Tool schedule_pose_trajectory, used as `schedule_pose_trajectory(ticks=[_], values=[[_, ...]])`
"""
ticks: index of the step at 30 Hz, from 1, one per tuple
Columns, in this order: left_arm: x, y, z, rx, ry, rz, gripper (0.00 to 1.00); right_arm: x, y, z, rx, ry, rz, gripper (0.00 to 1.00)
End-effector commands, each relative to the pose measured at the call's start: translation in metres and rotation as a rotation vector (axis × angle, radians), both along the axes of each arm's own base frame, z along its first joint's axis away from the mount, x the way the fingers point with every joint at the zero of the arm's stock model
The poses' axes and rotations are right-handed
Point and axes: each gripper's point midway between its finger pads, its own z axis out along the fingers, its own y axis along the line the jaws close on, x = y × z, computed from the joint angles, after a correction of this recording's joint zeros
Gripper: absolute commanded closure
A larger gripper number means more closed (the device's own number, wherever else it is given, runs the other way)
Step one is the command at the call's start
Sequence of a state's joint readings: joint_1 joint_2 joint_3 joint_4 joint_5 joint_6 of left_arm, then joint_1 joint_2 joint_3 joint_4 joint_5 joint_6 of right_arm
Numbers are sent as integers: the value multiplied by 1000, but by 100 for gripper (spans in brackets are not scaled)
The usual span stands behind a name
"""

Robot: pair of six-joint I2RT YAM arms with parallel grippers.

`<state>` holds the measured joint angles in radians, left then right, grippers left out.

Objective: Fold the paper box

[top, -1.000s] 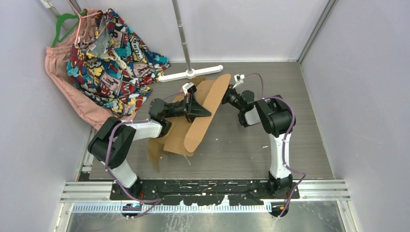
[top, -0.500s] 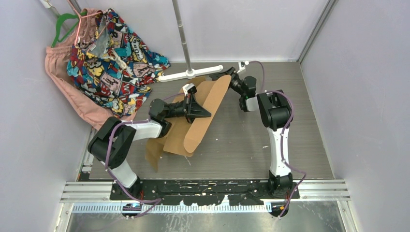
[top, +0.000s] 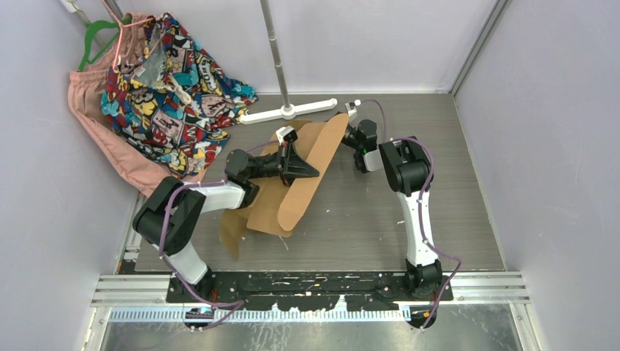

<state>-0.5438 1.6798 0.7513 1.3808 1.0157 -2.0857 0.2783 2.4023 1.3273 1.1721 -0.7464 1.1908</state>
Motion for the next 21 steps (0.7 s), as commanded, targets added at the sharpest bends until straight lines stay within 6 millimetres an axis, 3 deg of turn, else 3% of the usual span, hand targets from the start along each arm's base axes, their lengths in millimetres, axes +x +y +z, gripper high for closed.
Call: schedule_pose_trajectory(ticks=[1,10,14,21], values=[[-7,3,15,-34,-38,-23,94,-11,9,30,24,-87,60,50],[-7,3,14,-32,-38,-22,94,-47,10,37,68,-152,99,48],[-7,3,14,-32,-39,-23,94,-58,17,35,40,-198,114,43],[-6,2,13,-32,-37,-20,94,-65,16,52,0,-310,83,42]])
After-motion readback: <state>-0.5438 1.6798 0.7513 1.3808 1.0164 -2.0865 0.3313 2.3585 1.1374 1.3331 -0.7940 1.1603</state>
